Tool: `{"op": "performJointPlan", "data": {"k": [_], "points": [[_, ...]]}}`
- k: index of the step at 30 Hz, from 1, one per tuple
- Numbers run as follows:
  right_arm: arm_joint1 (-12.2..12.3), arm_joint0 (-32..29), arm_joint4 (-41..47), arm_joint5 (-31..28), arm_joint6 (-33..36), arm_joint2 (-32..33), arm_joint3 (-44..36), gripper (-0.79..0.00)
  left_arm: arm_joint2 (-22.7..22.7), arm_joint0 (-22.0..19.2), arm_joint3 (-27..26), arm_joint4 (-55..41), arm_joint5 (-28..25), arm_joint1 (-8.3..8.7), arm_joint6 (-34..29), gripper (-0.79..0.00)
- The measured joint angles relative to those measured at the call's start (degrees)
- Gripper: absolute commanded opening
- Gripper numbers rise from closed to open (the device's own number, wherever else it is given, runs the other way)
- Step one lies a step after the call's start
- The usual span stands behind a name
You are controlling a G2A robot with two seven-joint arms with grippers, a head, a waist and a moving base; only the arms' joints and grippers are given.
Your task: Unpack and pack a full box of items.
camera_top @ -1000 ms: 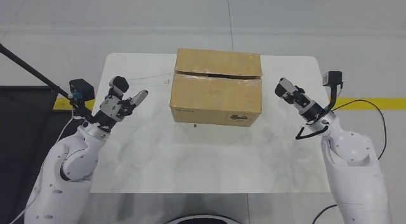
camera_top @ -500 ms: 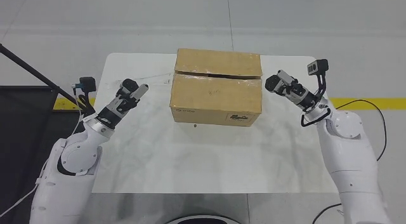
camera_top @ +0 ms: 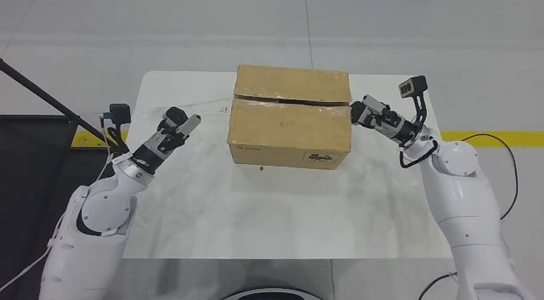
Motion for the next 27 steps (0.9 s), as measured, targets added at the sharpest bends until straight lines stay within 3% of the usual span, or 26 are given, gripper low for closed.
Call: {"op": "performJointPlan", "data": {"k": [8,12,19,27], "points": [[0.36,-0.78,11.70,-0.81,10.94,1.63,-0.53,0.000,1.02,-0.26,0.54,-0.05,-0.32,-0.01,0.12,0.000],[0.86,-2.00,14.86,1.70,14.85,2.42,-4.19,0.000,1.38,-0.40,0.47,-0.15,-1.04,-0.02,0.55,0.000],[2.45,-5.88,11.05,4.90,17.98,3.46,-13.18,0.000,2.08,-0.72,0.71,-0.42,-3.44,0.12,-0.88,0.000],[4.70,-9.78,0.72,6.16,19.24,0.96,-21.88,0.000,3.27,-0.89,0.77,2.56,-7.23,0.53,-4.72,0.000]]}}
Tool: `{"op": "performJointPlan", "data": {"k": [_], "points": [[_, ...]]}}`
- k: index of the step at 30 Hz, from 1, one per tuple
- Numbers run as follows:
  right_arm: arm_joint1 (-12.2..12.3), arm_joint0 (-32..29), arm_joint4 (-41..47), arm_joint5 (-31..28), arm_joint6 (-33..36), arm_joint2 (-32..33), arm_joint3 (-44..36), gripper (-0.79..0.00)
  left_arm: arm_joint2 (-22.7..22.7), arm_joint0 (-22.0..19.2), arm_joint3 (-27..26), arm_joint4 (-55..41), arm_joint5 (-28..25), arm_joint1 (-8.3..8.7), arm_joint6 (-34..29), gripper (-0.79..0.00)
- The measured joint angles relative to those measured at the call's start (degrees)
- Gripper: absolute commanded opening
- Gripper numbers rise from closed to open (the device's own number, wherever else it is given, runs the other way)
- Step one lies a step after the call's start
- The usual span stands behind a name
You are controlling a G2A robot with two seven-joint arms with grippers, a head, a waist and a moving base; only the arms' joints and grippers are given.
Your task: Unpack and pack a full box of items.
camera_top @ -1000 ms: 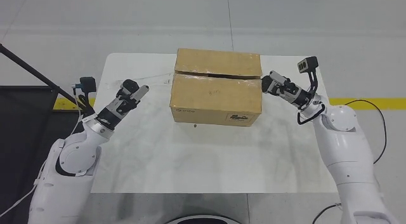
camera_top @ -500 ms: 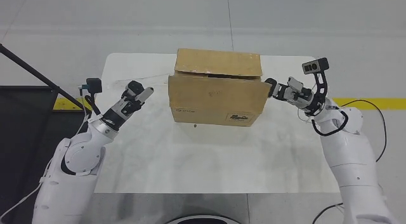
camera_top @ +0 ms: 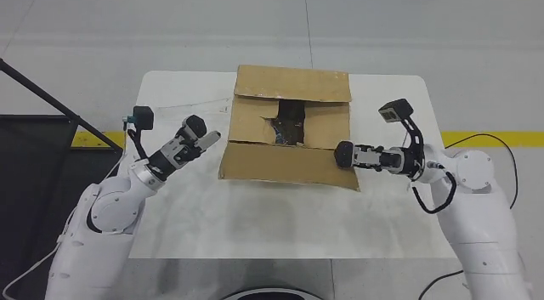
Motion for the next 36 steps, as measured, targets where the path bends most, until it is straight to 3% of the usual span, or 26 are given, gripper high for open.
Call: {"op": "performJointPlan", "data": {"k": [10,16,21,36], "points": [[2.34,0.22,-6.05,-0.55,-0.56,-4.32,-0.69,0.000,1.37,0.29,1.23,5.59,-3.37,0.61,-3.74,0.000],[2.21,2.58,2.47,-1.07,-3.77,-4.21,3.13,0.000,2.49,0.57,2.10,9.40,-2.87,0.88,-5.22,0.000],[0.58,6.23,13.47,4.74,-14.05,-6.52,9.73,0.000,3.29,0.57,2.66,8.47,-2.43,0.93,-4.52,0.000],[0.20,7.44,13.53,6.39,-16.38,-7.67,12.12,0.000,3.59,0.43,2.67,6.48,-1.99,0.93,-4.96,0.000]]}}
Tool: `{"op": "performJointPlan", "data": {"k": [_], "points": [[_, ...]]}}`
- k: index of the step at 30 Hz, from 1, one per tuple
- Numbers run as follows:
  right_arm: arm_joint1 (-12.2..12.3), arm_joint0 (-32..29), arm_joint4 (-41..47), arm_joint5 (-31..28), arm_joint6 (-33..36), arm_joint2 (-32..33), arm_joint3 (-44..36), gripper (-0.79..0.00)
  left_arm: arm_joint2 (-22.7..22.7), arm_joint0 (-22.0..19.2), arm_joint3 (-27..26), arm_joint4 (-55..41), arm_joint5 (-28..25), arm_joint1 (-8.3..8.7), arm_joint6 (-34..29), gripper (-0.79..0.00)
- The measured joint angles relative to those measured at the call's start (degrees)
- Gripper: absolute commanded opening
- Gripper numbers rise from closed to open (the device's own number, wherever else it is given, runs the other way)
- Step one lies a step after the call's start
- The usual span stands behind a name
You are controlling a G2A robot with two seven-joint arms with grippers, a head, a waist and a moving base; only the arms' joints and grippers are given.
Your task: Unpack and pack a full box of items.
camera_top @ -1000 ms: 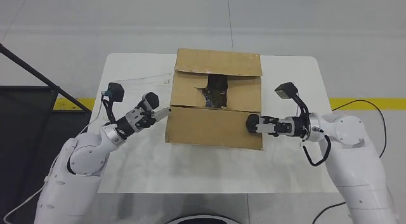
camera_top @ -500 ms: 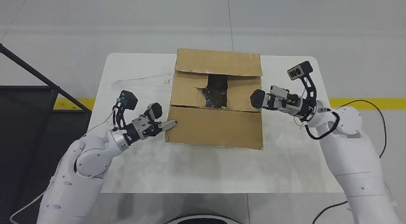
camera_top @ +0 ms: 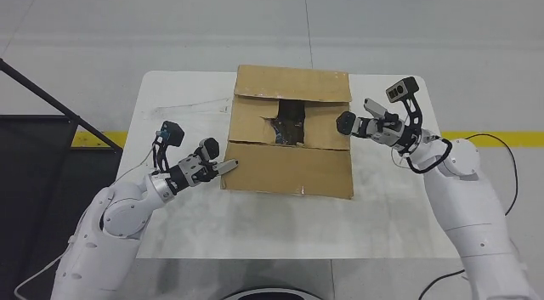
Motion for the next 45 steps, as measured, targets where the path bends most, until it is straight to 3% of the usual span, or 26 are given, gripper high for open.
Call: {"op": "performJointPlan", "data": {"k": [6,17,30,45], "points": [[-0.67,3.18,-8.30,10.78,-10.13,-4.12,-1.34,0.000,0.66,0.40,-0.81,3.08,1.38,0.03,1.81,0.000],[-2.62,9.22,-8.05,17.13,-15.22,-8.46,5.27,0.000,2.24,-0.37,0.15,5.02,1.89,0.12,3.17,0.000],[-6.08,15.98,-4.56,14.14,-26.30,-11.85,13.64,0.000,3.06,-0.59,-0.27,4.84,1.28,0.38,3.38,0.000],[-10.76,23.99,-11.33,12.52,-46.23,-17.56,21.60,0.000,2.65,0.12,-0.77,4.75,1.00,0.80,4.31,0.000]]}}
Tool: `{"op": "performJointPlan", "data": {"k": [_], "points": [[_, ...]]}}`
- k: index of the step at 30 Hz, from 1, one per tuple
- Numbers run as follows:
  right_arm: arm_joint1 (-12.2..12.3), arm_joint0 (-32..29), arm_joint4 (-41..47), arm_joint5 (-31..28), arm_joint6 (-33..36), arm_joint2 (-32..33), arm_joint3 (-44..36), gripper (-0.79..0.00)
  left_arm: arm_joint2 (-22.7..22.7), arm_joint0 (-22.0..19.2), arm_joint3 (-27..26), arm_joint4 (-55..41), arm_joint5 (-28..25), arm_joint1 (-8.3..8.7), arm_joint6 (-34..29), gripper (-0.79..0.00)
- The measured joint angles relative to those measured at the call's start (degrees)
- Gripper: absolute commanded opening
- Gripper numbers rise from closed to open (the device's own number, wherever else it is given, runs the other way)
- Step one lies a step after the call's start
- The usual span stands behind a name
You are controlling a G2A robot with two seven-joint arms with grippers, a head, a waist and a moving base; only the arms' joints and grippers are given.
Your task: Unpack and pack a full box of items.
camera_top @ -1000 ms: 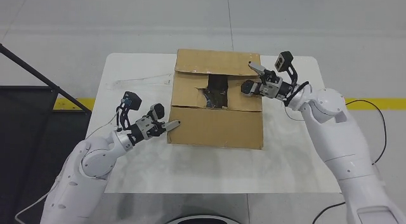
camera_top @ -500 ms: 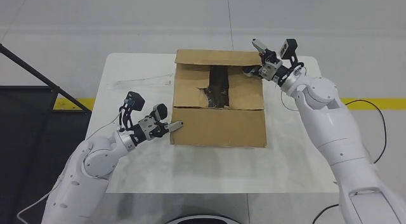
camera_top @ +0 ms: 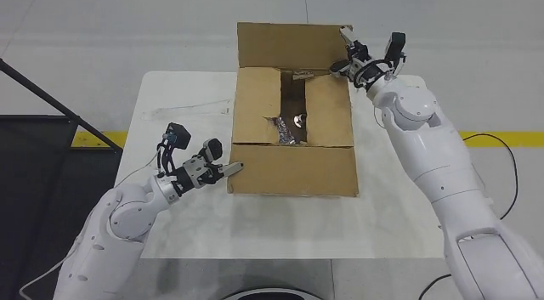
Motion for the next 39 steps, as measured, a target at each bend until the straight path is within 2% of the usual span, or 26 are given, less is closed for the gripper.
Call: {"op": "performJointPlan", "data": {"k": [5,12,18,26,33,39], "points": [[-2.26,2.40,-1.09,-1.53,-6.52,-2.18,3.54,0.000,0.41,0.09,-0.01,0.07,-0.14,0.09,-0.08,0.000],[-5.12,5.78,-1.69,-4.19,-10.65,-4.15,8.57,0.000,0.81,0.49,-0.35,0.27,-0.26,0.23,-0.02,0.000],[-7.56,8.70,-4.16,-1.69,-12.94,-6.48,12.99,0.000,1.23,0.96,-0.46,0.55,-0.37,0.34,0.05,0.000],[-10.48,11.17,-5.65,0.67,-12.45,-8.28,19.62,0.000,1.07,1.83,-1.00,0.74,-0.59,0.57,0.37,0.000],[-11.24,12.15,-4.96,-3.32,-11.19,-6.66,23.59,0.000,0.85,2.15,-1.71,0.77,-0.93,0.79,0.21,0.000],[-9.87,11.68,-3.52,-9.95,-11.72,-2.68,25.15,0.000,-0.56,2.22,-1.93,-0.21,-1.13,1.01,1.46,0.000]]}}
